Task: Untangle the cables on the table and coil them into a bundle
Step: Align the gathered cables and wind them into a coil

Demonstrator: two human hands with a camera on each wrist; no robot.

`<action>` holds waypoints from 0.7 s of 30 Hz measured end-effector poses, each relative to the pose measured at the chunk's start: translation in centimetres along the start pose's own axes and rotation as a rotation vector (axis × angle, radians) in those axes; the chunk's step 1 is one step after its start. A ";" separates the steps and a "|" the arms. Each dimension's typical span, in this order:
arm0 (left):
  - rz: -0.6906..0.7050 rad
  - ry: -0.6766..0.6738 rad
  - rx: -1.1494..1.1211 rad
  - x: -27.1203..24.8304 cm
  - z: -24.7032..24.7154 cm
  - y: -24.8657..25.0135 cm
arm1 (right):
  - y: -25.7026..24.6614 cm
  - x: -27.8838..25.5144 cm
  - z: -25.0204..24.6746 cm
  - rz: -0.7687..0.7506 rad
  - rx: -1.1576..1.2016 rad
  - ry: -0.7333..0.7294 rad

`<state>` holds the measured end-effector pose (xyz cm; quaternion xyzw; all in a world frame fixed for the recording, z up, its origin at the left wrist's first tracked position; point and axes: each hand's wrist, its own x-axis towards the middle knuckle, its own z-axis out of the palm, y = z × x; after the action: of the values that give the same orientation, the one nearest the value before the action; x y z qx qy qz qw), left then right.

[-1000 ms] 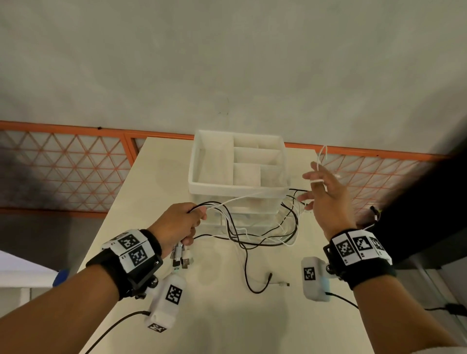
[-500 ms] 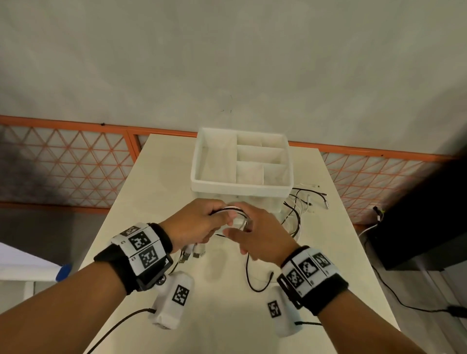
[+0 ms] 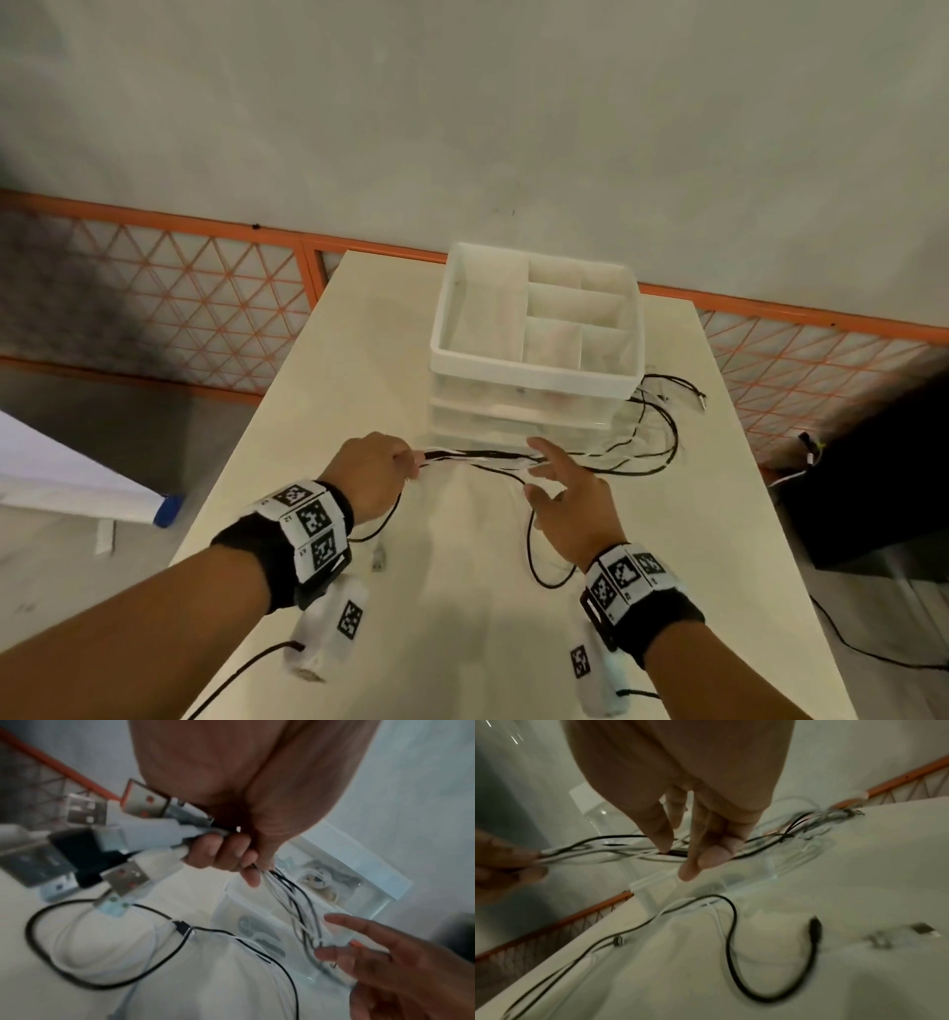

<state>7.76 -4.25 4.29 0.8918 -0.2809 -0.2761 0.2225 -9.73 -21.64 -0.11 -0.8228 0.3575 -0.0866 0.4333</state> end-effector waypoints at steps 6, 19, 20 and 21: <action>0.030 0.088 -0.188 0.1 -0.6 0.2 | 2.4 -0.1 1.9 0.081 -0.235 -0.039; 0.022 0.109 -0.300 0.2 -1.7 1.3 | 1.5 1.0 2.7 -0.017 -0.376 -0.172; 0.034 0.109 -0.303 0.3 -1.8 1.5 | 0.3 1.0 1.8 -0.112 -0.302 -0.163; 0.055 0.101 -0.320 0.4 -1.7 1.7 | -1.0 0.9 0.9 -0.206 -0.224 -0.139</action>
<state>8.45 -5.40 6.36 0.8498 -0.2460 -0.2657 0.3830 -8.17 -21.25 -0.01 -0.9022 0.2475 -0.0331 0.3516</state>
